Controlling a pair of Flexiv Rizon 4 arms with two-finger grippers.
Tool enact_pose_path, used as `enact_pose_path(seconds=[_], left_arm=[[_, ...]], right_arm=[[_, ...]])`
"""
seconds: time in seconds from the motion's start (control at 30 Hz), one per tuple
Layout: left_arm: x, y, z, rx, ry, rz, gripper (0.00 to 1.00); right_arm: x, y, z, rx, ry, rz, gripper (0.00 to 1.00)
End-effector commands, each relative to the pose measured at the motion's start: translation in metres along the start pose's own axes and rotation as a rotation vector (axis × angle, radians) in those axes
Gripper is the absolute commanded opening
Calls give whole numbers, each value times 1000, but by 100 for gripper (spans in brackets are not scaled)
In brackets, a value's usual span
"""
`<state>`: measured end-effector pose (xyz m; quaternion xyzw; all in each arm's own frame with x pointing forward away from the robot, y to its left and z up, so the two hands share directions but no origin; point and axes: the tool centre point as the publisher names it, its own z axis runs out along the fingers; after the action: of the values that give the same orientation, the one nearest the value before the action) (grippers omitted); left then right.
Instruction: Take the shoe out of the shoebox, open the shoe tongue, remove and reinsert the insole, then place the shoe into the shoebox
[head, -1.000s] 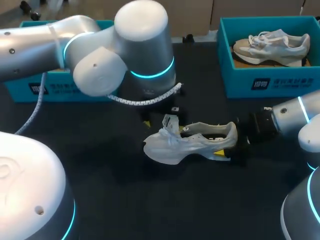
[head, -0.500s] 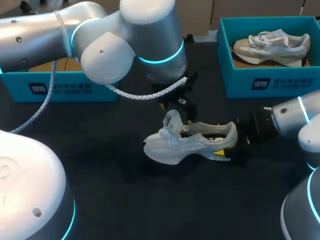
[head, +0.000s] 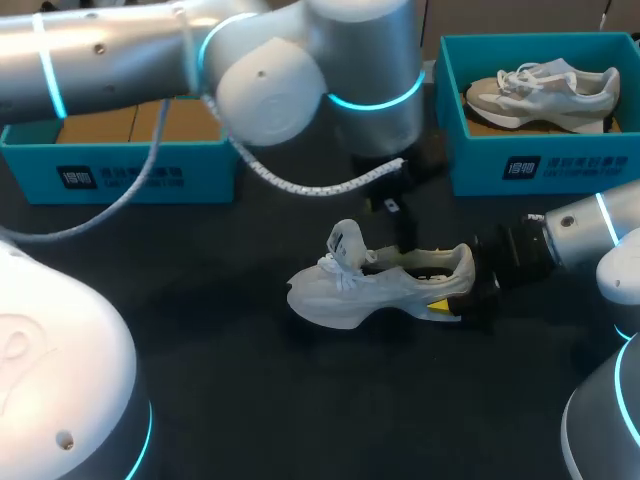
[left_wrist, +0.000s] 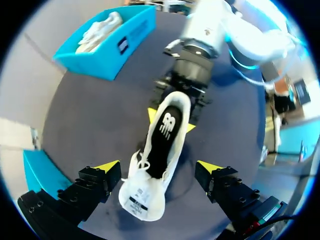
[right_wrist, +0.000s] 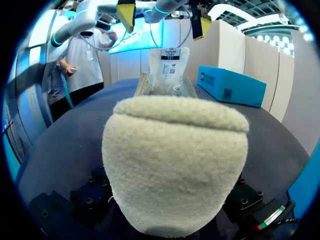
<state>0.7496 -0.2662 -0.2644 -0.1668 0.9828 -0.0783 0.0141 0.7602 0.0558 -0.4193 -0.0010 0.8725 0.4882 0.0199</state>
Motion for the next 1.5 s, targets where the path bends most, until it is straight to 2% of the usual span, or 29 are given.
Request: enact_pose_path(seconds=[0.03, 0.07, 0.13, 0.2, 0.37, 0.83, 1.27, 1.5], left_arm=[[0, -13, -6, -54, 27, 160, 69], [0, -14, -7, -50, 24, 179, 46], [0, -16, -8, -45, 33, 214, 31], [0, -19, -9, -43, 40, 242, 0], [-2, -25, -4, -37, 66, 319, 0], [2, -31, 41, -54, 163, 522, 0], [15, -31, 89, -120, 194, 526, 0], [15, -31, 89, -120, 194, 526, 0]], right_arm=[[2, -2, 6, 3, 0, 0, 0], [2, -2, 6, 3, 0, 0, 0], [2, -2, 6, 3, 0, 0, 0], [2, -2, 6, 3, 0, 0, 0], [2, -2, 6, 3, 0, 0, 0], [2, -2, 6, 3, 0, 0, 0], [2, -2, 6, 3, 0, 0, 0], [2, -2, 6, 3, 0, 0, 0]])
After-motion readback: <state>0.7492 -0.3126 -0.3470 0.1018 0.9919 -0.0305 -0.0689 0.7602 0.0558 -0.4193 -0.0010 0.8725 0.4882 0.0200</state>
